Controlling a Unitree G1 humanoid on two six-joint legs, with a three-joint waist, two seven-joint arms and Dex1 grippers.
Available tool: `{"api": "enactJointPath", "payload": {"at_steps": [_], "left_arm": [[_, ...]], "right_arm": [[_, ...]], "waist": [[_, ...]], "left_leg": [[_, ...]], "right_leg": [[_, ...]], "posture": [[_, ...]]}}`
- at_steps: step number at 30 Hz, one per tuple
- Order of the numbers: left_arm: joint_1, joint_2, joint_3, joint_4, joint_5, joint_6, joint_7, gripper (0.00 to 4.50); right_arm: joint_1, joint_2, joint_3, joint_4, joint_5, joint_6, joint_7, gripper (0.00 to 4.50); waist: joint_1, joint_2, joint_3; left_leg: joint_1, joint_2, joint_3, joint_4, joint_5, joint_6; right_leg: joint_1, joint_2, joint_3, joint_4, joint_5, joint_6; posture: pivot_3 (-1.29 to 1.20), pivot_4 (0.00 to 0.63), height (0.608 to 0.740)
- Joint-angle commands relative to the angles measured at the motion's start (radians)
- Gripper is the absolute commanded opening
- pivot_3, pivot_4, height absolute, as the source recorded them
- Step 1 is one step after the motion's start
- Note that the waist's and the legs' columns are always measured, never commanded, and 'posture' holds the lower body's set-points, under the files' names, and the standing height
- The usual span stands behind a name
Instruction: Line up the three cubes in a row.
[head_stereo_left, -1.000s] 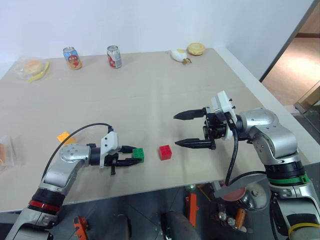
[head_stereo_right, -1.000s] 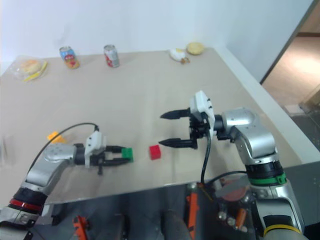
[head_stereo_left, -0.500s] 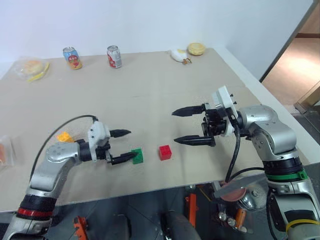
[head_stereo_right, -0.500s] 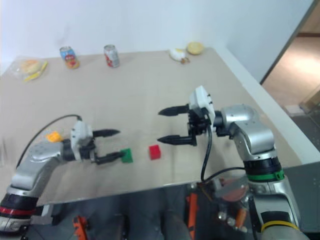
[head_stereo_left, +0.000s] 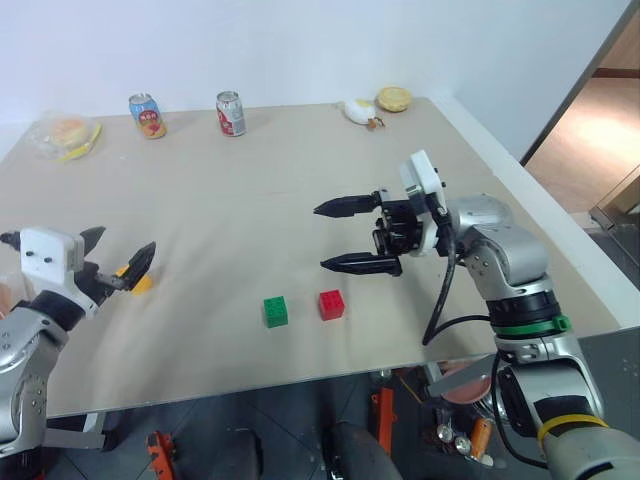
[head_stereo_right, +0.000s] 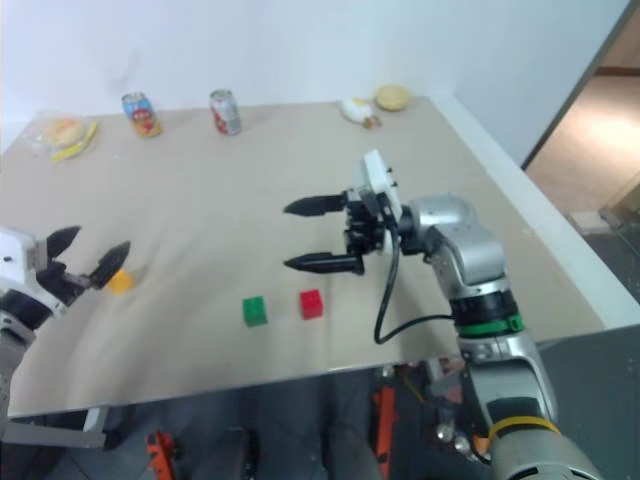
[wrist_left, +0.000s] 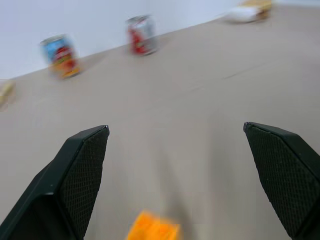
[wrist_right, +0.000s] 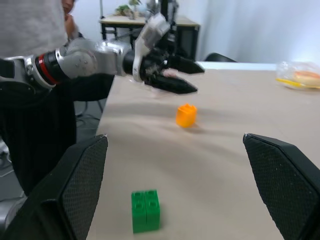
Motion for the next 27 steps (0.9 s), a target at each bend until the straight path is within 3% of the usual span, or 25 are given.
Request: {"api": "enactJointPath", "payload": {"at_steps": [1, 9, 21, 27], "left_arm": [[0.024, 0.004, 0.041, 0.034, 0.010, -0.050, -0.001, 4.45], [0.051, -0.001, 0.014, 0.130, 0.028, -0.095, -0.020, 4.45], [-0.109, 0.073, -0.103, 0.448, 0.093, -0.213, -0.187, 4.45], [-0.105, 0.076, -0.119, 0.474, 0.096, -0.231, -0.230, 4.45]], "right_arm": [[-0.031, 0.013, -0.007, 0.000, 0.001, -0.018, 0.004, 4.50], [-0.027, 0.031, -0.014, -0.008, 0.001, -0.015, -0.009, 4.50], [-0.013, 0.040, -0.019, -0.039, 0.009, -0.004, -0.042, 4.50], [0.002, 0.030, -0.028, -0.061, 0.012, 0.008, -0.059, 4.50]], "waist": [[0.000, 0.000, 0.000], [-0.001, 0.000, 0.000], [0.000, 0.000, 0.000], [-0.001, 0.000, 0.000]], "left_leg": [[0.000, 0.000, 0.000, 0.000, 0.000, 0.000], [0.000, 0.001, 0.000, 0.000, 0.000, 0.000], [0.000, 0.001, 0.000, 0.000, 0.000, 0.000], [-0.001, 0.001, 0.000, -0.001, -0.001, -0.001]], "right_leg": [[0.000, 0.000, 0.000, 0.000, 0.000, 0.000], [-0.001, 0.001, 0.000, 0.000, 0.000, -0.001], [-0.001, 0.001, -0.001, 0.000, 0.001, -0.001], [-0.002, 0.001, -0.001, 0.000, 0.000, -0.001]], "posture": [[0.00, 0.150, 0.740], [0.00, 0.150, 0.740], [0.00, 0.150, 0.740], [0.00, 0.150, 0.740]]}}
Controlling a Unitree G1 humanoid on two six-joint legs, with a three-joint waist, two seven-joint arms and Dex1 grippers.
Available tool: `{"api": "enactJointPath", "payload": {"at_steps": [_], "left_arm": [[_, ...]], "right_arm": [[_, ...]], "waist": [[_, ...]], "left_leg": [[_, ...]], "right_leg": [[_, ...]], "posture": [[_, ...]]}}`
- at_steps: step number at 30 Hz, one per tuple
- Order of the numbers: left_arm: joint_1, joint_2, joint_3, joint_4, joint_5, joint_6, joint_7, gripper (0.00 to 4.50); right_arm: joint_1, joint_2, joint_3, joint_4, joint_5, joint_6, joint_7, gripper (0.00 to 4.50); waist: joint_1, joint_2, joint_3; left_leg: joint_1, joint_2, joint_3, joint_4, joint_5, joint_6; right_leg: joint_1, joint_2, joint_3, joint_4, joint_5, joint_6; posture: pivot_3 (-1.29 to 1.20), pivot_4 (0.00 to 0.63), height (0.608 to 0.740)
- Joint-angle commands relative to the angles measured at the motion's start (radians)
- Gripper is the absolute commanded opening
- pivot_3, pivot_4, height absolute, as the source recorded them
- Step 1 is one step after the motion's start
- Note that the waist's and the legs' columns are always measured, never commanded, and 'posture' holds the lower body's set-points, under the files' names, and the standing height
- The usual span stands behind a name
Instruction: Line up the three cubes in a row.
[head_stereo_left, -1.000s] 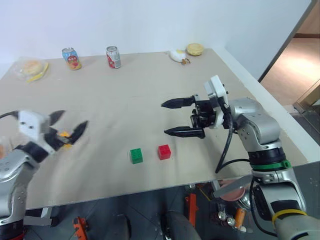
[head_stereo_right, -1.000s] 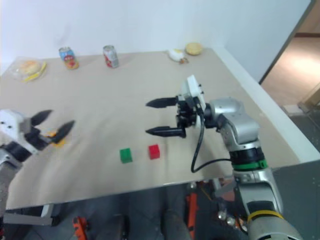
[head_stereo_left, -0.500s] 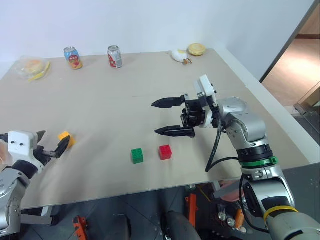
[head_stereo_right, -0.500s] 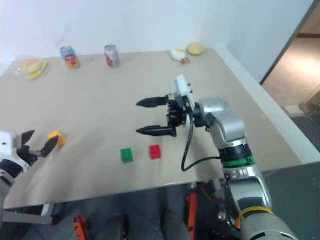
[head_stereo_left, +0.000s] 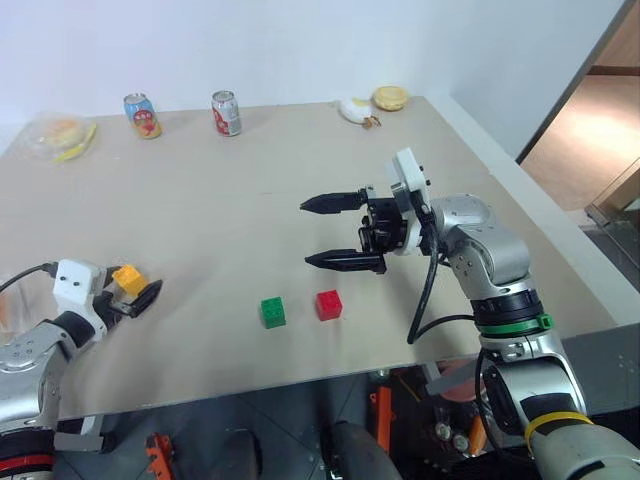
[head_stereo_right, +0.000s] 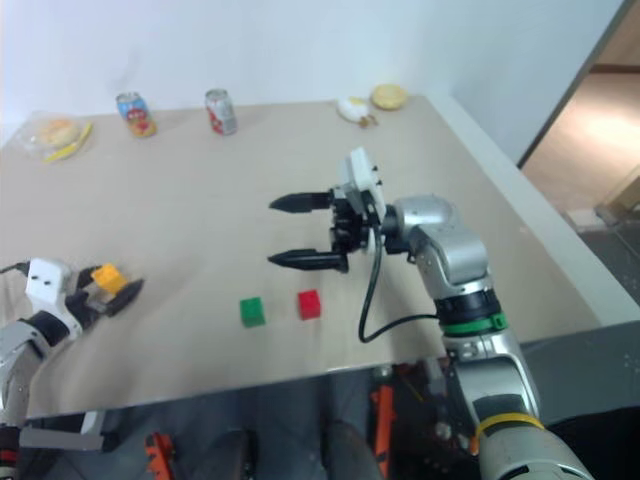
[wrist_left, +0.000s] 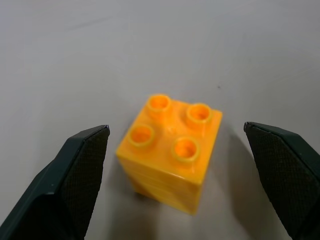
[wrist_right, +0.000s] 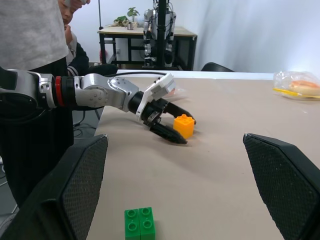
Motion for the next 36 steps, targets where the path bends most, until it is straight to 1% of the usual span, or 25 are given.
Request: {"api": "enactJointPath", "payload": {"at_steps": [1, 20, 24, 27, 28, 30, 36], "left_arm": [[0.017, 0.019, -0.002, -0.024, -0.001, -0.020, -0.024, 4.45], [0.060, -0.020, -0.040, -0.082, -0.015, -0.003, -0.040, 4.45], [0.065, -0.023, -0.042, -0.082, -0.019, -0.007, -0.045, 3.34], [0.067, -0.023, -0.046, -0.085, -0.021, -0.006, -0.045, 2.23], [0.067, -0.023, -0.048, -0.087, -0.022, -0.005, -0.044, 2.00], [0.067, -0.024, -0.052, -0.089, -0.022, -0.004, -0.043, 1.33], [0.058, -0.025, -0.062, -0.081, -0.015, -0.009, -0.041, 1.33]], "right_arm": [[0.003, -0.009, -0.026, -0.050, 0.019, 0.003, -0.008, 4.50], [0.004, -0.010, -0.028, -0.049, 0.022, -0.003, -0.019, 4.50], [0.003, -0.012, -0.029, -0.049, 0.022, -0.001, -0.018, 4.50], [0.003, -0.012, -0.028, -0.049, 0.023, 0.000, -0.019, 4.50], [0.004, -0.011, -0.028, -0.049, 0.022, 0.000, -0.019, 4.50], [0.004, -0.011, -0.028, -0.049, 0.023, 0.000, -0.020, 4.50], [0.008, -0.012, -0.030, -0.053, 0.024, 0.001, -0.023, 4.50]], "waist": [[0.001, 0.000, 0.000], [0.001, 0.000, 0.000], [0.001, 0.000, 0.000], [0.001, 0.000, 0.000], [0.001, 0.000, 0.000], [0.000, 0.000, 0.000], [0.001, 0.000, 0.000]], "left_leg": [[0.000, 0.000, 0.000, 0.000, 0.000, 0.000], [0.000, 0.000, 0.000, 0.000, 0.000, 0.000], [0.000, 0.000, 0.000, 0.000, 0.000, 0.000], [0.001, 0.000, 0.000, 0.000, 0.000, 0.000], [0.001, 0.000, 0.000, 0.000, 0.000, 0.000], [0.001, 0.000, 0.000, 0.000, 0.000, 0.000], [0.001, 0.000, 0.000, 0.000, 0.000, 0.000]], "right_leg": [[0.000, 0.000, 0.000, 0.000, 0.000, 0.000], [0.000, 0.000, 0.000, 0.000, 0.000, 0.000], [0.000, 0.000, 0.000, 0.000, 0.000, 0.000], [0.000, 0.000, 0.000, 0.000, 0.000, 0.000], [0.000, 0.000, 0.000, 0.001, 0.000, 0.000], [0.000, 0.000, 0.000, 0.001, 0.001, -0.001], [0.000, 0.001, 0.001, 0.001, 0.001, -0.001]], "posture": [[0.00, 0.150, 0.740], [0.00, 0.150, 0.740], [0.00, 0.150, 0.740], [0.00, 0.150, 0.740], [0.00, 0.150, 0.740], [0.00, 0.150, 0.740], [0.00, 0.150, 0.740]]}}
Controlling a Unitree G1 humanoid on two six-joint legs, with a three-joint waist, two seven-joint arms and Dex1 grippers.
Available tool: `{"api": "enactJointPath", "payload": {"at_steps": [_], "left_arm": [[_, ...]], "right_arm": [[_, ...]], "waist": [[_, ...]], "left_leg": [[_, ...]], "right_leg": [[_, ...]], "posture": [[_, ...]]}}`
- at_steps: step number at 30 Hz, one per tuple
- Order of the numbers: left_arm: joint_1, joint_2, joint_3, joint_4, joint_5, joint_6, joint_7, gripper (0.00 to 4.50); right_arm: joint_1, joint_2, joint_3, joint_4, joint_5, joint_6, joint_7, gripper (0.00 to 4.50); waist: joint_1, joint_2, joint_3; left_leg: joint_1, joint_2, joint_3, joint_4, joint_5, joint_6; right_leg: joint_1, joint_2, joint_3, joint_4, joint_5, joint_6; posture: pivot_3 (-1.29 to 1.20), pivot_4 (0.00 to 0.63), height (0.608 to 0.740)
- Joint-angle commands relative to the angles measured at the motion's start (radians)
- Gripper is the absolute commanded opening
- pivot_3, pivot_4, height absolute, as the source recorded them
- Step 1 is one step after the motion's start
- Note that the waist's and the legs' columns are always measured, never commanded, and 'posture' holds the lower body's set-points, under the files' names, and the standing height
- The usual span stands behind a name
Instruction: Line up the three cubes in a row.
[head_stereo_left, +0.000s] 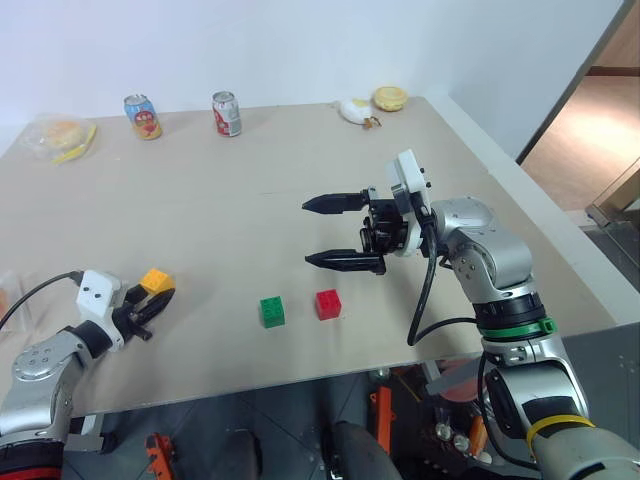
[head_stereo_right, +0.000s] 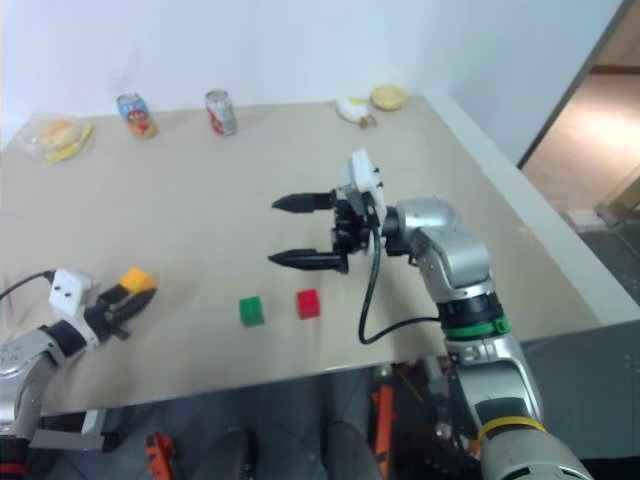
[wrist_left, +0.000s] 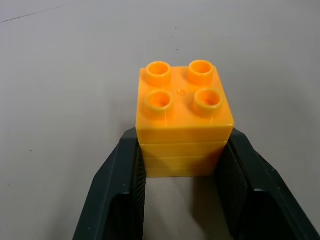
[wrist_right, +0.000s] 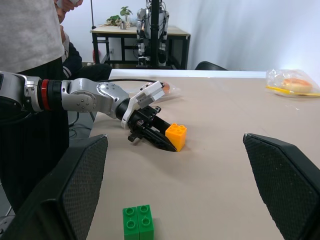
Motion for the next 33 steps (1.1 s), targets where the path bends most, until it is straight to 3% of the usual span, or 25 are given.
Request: {"api": "enactJointPath", "payload": {"at_steps": [1, 4, 10, 22, 33], "left_arm": [[0.002, 0.002, -0.010, 0.000, 0.008, -0.006, -0.002, 1.33], [0.010, 0.007, -0.021, -0.060, -0.028, -0.014, -0.062, 1.33], [0.039, 0.116, -0.170, -0.231, -0.059, -0.009, -0.349, 1.33], [-0.196, 0.150, -0.320, 0.007, 0.019, -0.088, -0.573, 1.33], [-0.245, 0.150, -0.350, 0.141, 0.065, -0.196, -0.640, 1.33]], "right_arm": [[-0.006, -0.007, -0.029, -0.036, 0.022, -0.002, 0.000, 4.50], [0.014, -0.032, -0.030, -0.061, 0.030, 0.011, 0.016, 4.50], [0.132, -0.179, -0.003, -0.159, 0.030, 0.045, 0.115, 4.50], [0.185, -0.191, 0.001, -0.197, -0.005, 0.026, 0.052, 4.50], [0.219, -0.214, -0.018, -0.237, 0.013, 0.034, 0.016, 4.50]], "waist": [[0.000, 0.000, 0.000], [0.000, 0.000, 0.000], [0.007, 0.000, 0.000], [0.000, 0.000, 0.000], [-0.001, 0.000, 0.000]], "left_leg": [[0.000, 0.000, 0.000, 0.000, 0.000, 0.000], [0.000, 0.000, 0.000, 0.000, 0.000, 0.000], [-0.003, -0.001, 0.000, 0.000, -0.001, -0.001], [-0.003, 0.000, 0.000, 0.000, 0.000, 0.000], [-0.004, 0.000, 0.001, 0.000, 0.000, 0.000]], "right_leg": [[0.000, 0.000, 0.000, 0.000, 0.000, 0.000], [0.000, 0.000, 0.000, 0.000, 0.000, 0.000], [-0.001, -0.002, 0.000, -0.001, -0.002, 0.002], [-0.006, 0.002, 0.002, 0.002, -0.001, -0.002], [-0.007, 0.002, 0.004, 0.002, -0.001, -0.001]], "posture": [[0.00, 0.150, 0.740], [0.00, 0.150, 0.740], [0.00, 0.150, 0.740], [0.00, 0.150, 0.740], [0.00, 0.150, 0.740]]}}
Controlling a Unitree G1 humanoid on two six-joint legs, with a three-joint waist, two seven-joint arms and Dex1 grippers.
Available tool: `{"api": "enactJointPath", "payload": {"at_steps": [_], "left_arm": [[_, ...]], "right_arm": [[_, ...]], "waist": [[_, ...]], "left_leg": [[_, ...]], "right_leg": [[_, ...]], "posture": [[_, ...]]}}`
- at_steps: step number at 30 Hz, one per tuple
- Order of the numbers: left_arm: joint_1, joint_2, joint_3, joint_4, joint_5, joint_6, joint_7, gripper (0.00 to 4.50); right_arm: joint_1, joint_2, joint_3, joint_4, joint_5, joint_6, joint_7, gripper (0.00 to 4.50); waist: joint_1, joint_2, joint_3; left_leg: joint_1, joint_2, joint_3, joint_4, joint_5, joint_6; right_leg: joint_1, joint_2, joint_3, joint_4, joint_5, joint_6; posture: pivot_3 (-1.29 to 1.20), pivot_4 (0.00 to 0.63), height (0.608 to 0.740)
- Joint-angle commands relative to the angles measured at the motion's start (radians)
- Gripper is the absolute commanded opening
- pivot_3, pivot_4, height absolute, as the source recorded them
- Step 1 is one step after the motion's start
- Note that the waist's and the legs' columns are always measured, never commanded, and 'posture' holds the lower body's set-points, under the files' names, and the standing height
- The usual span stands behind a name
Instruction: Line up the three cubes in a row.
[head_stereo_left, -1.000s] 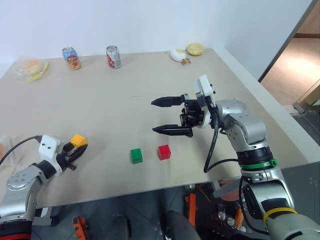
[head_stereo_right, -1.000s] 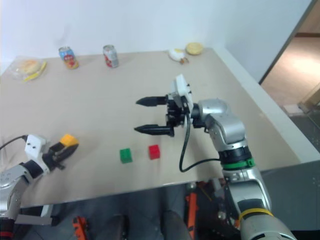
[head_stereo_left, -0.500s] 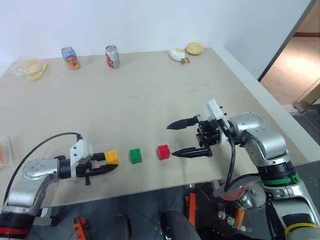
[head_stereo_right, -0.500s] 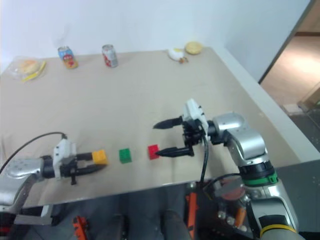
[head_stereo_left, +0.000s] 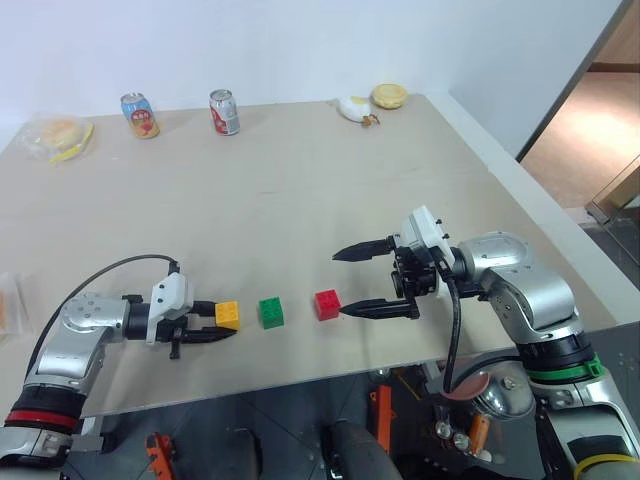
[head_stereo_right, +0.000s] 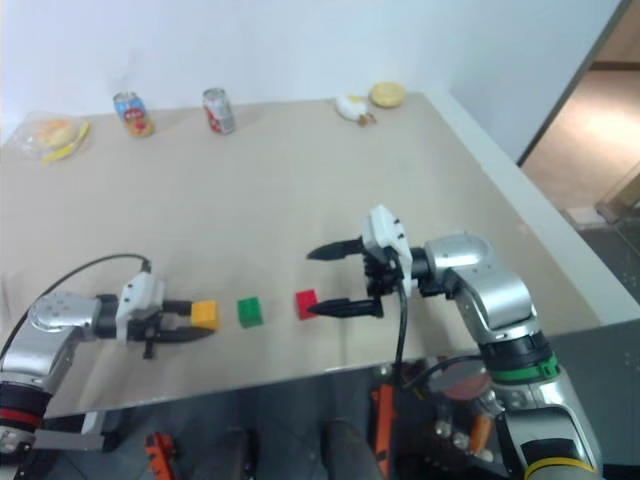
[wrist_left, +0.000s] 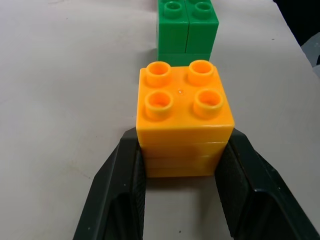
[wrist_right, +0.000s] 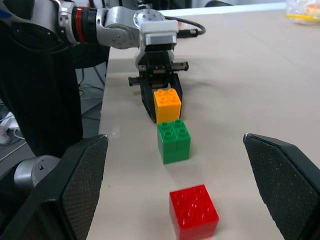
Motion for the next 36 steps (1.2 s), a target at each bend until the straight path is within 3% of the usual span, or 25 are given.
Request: {"api": "enactJointPath", "payload": {"at_steps": [1, 6, 8, 9, 12, 14, 19, 24, 25, 27, 29, 36], "left_arm": [[-0.003, 0.012, -0.004, 0.033, 0.022, -0.024, -0.012, 1.33], [-0.007, 0.008, -0.008, 0.045, 0.023, -0.038, -0.011, 1.33], [-0.004, 0.007, -0.009, 0.045, 0.022, -0.043, -0.012, 2.38], [-0.002, 0.007, -0.009, 0.044, 0.022, -0.043, -0.013, 2.54], [0.000, 0.007, -0.009, 0.047, 0.028, -0.059, -0.015, 3.79], [0.001, 0.007, -0.005, 0.044, 0.025, -0.063, -0.016, 4.30], [0.013, 0.029, 0.029, -0.040, -0.035, -0.012, -0.029, 4.41], [-0.024, 0.063, 0.147, -0.239, -0.231, 0.270, 0.065, 4.41], [-0.035, 0.060, 0.169, -0.268, -0.266, 0.325, 0.103, 4.41], [-0.136, -0.026, 0.289, -0.320, -0.409, 0.493, 0.403, 4.41], [-0.180, -0.134, 0.366, -0.347, -0.335, 0.495, 0.720, 4.41], [0.003, -0.393, 0.454, -0.458, -0.057, 0.373, 1.252, 4.41]], "right_arm": [[-0.004, -0.009, -0.042, -0.048, 0.026, -0.003, -0.007, 4.50], [-0.014, -0.008, -0.041, -0.039, 0.027, -0.005, -0.009, 4.50], [-0.021, -0.006, -0.040, -0.033, 0.027, -0.007, -0.010, 4.50], [-0.023, -0.005, -0.040, -0.029, 0.027, -0.007, -0.010, 4.50], [-0.028, -0.003, -0.038, -0.022, 0.026, -0.011, -0.008, 4.50], [-0.032, -0.001, -0.037, -0.018, 0.026, -0.013, -0.006, 4.50], [-0.038, -0.004, -0.041, -0.013, 0.031, -0.012, 0.004, 4.50], [-0.039, -0.004, -0.089, -0.030, 0.096, 0.030, -0.007, 4.50], [-0.038, -0.002, -0.100, -0.034, 0.109, 0.039, -0.012, 4.50], [-0.037, 0.031, -0.153, -0.032, 0.146, 0.060, -0.085, 4.50], [-0.025, 0.096, -0.199, -0.014, 0.131, 0.037, -0.217, 4.50], [0.081, 0.358, -0.313, 0.122, -0.083, -0.164, -0.760, 4.50]], "waist": [[0.000, 0.000, 0.000], [-0.001, 0.000, 0.000], [-0.001, 0.000, 0.000], [0.000, 0.000, 0.000], [0.001, 0.000, 0.000], [0.001, 0.000, 0.000], [0.000, 0.000, 0.000], [0.000, -0.001, 0.001], [0.000, -0.001, 0.001], [0.000, -0.002, 0.001], [0.002, -0.003, 0.001], [-0.004, -0.005, -0.001]], "left_leg": [[0.000, 0.000, 0.000, 0.000, 0.000, 0.000], [0.001, 0.000, 0.000, 0.000, 0.000, 0.000], [0.001, 0.000, 0.000, 0.000, 0.000, 0.000], [0.001, 0.000, 0.000, 0.001, 0.000, 0.000], [0.001, 0.000, 0.000, 0.001, 0.001, 0.000], [0.002, 0.000, 0.000, 0.002, 0.001, 0.001], [0.002, 0.000, 0.000, 0.003, 0.002, 0.001], [-0.001, 0.000, 0.000, 0.003, 0.002, 0.001], [-0.001, 0.000, 0.000, 0.003, 0.002, 0.001], [-0.001, 0.000, 0.000, 0.003, 0.002, 0.001], [0.000, 0.000, -0.002, 0.005, 0.002, 0.001], [0.007, -0.001, 0.004, 0.002, 0.002, 0.000]], "right_leg": [[0.000, 0.000, 0.000, 0.000, 0.000, 0.000], [0.000, 0.000, 0.000, 0.003, 0.000, 0.000], [0.000, 0.000, 0.001, 0.003, 0.000, 0.000], [0.000, 0.000, 0.001, 0.003, 0.000, 0.000], [0.000, 0.000, 0.001, 0.004, 0.000, 0.000], [0.000, 0.000, 0.000, 0.005, 0.000, -0.001], [0.000, 0.000, 0.001, 0.007, 0.000, -0.001], [-0.003, 0.000, 0.001, 0.009, 0.000, -0.001], [-0.003, 0.000, 0.001, 0.009, 0.000, -0.001], [-0.003, 0.000, 0.001, 0.009, 0.000, -0.001], [-0.001, 0.000, -0.001, 0.009, 0.000, 0.000], [0.001, 0.000, 0.009, 0.009, 0.001, 0.002]], "posture": [[0.00, 0.150, 0.740], [0.00, 0.150, 0.740], [0.00, 0.150, 0.740], [0.00, 0.150, 0.740], [0.00, 0.150, 0.740], [0.00, 0.150, 0.740], [0.00, 0.150, 0.740], [0.00, 0.150, 0.740], [0.00, 0.150, 0.740], [0.00, 0.150, 0.740], [0.00, 0.150, 0.740], [0.00, 0.150, 0.740]]}}
